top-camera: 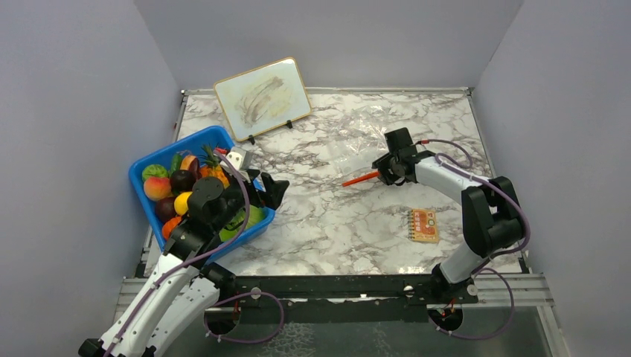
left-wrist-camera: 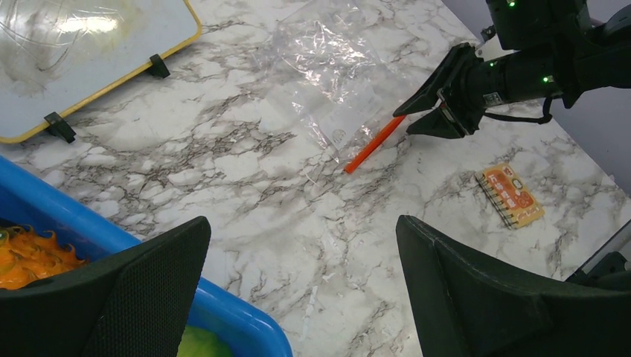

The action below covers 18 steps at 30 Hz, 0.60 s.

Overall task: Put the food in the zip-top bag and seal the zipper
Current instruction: Pick up the zipper food storage bag at the center of the board.

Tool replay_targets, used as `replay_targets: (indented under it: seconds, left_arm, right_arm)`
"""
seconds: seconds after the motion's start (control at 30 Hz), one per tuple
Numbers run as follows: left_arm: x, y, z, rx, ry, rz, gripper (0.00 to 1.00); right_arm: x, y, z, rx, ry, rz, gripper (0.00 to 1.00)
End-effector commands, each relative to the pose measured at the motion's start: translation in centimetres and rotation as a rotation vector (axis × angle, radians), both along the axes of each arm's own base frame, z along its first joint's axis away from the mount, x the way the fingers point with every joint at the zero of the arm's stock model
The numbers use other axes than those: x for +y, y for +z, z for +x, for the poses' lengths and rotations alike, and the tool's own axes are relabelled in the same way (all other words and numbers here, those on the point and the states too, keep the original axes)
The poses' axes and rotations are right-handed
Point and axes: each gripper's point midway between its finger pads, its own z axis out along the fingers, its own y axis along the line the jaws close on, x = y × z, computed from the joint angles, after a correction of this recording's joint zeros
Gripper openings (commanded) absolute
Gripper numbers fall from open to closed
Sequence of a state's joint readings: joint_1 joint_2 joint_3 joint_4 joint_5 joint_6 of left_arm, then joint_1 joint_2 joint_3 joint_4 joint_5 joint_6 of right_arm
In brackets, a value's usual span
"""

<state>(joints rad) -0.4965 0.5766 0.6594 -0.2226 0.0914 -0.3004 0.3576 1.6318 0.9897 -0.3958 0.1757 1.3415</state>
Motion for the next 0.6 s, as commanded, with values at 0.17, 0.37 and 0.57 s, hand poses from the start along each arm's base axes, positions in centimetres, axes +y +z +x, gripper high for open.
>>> replay_targets:
  seconds: [0.17,0.37,0.57]
  left_arm:
    - [-0.4,0.9,-0.5,-0.054,-0.041,-0.016,1.0]
    - [-0.5,0.9,-0.6,-0.058,-0.05,-0.014,1.0]
    - [-0.5,0.8,-0.6,-0.059,-0.053,-0.012,1.0]
  right_arm:
    - [-1.4,-1.8,1.0,0.018,-0.088,-0.031,0.38]
    - [-2.0,-2.6,1.3,0.028,-0.118,-0.042,0.38]
    - [-2.5,-3.7,1.8,0.035,-0.13,-0.059,0.38]
